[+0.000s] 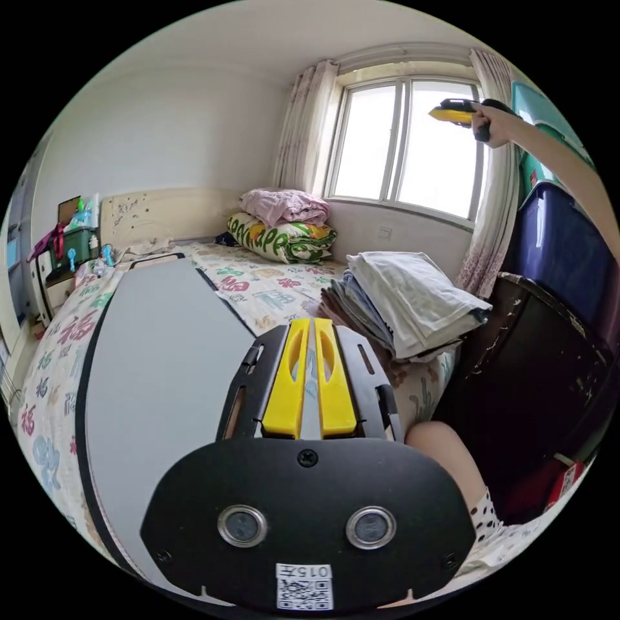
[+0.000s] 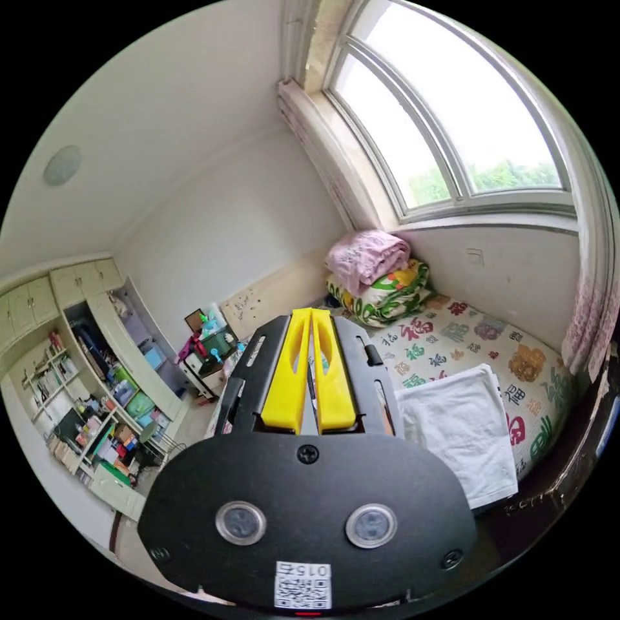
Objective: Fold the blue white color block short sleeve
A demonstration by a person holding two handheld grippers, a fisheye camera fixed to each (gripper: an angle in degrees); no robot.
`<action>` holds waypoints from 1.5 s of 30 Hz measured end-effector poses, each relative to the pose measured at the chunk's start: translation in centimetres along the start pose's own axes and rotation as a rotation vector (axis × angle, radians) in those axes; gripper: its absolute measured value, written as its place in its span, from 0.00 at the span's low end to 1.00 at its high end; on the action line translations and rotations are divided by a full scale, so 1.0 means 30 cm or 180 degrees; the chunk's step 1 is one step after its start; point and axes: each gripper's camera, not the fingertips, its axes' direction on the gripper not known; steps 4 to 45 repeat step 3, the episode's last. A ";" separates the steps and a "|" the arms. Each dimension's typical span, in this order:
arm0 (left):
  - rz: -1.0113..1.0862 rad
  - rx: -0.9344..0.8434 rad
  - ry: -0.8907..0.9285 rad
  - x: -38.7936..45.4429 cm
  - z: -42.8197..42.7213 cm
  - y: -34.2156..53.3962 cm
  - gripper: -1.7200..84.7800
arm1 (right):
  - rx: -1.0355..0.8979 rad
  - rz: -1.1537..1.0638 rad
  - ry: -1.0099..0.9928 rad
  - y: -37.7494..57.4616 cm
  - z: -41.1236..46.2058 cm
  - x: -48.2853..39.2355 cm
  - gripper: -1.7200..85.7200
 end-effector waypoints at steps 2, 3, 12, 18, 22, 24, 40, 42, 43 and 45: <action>-0.0179 0.0046 -0.0031 0.038 -0.282 0.252 0.02 | -0.0013 -0.0369 0.0016 0.140 -0.008 -0.070 0.01; -0.0216 0.0071 -0.0040 0.051 -0.358 0.322 0.02 | 0.0008 -0.0490 0.0009 0.187 -0.007 -0.083 0.01; -0.0216 0.0071 -0.0040 0.051 -0.358 0.322 0.02 | 0.0008 -0.0490 0.0009 0.187 -0.007 -0.083 0.01; -0.0216 0.0071 -0.0040 0.051 -0.358 0.322 0.02 | 0.0008 -0.0490 0.0009 0.187 -0.007 -0.083 0.01; -0.0216 0.0071 -0.0040 0.051 -0.358 0.322 0.02 | 0.0008 -0.0490 0.0009 0.187 -0.007 -0.083 0.01; -0.0216 0.0071 -0.0040 0.051 -0.358 0.322 0.02 | 0.0008 -0.0490 0.0009 0.187 -0.007 -0.083 0.01; -0.0216 0.0071 -0.0040 0.051 -0.358 0.322 0.02 | 0.0008 -0.0490 0.0009 0.187 -0.007 -0.083 0.01; -0.0216 0.0071 -0.0040 0.051 -0.358 0.322 0.02 | 0.0008 -0.0490 0.0009 0.187 -0.007 -0.083 0.01; -0.0216 0.0071 -0.0040 0.051 -0.358 0.322 0.02 | 0.0008 -0.0490 0.0009 0.187 -0.007 -0.083 0.01; -0.0216 0.0071 -0.0040 0.051 -0.358 0.322 0.02 | 0.0008 -0.0490 0.0009 0.187 -0.007 -0.083 0.01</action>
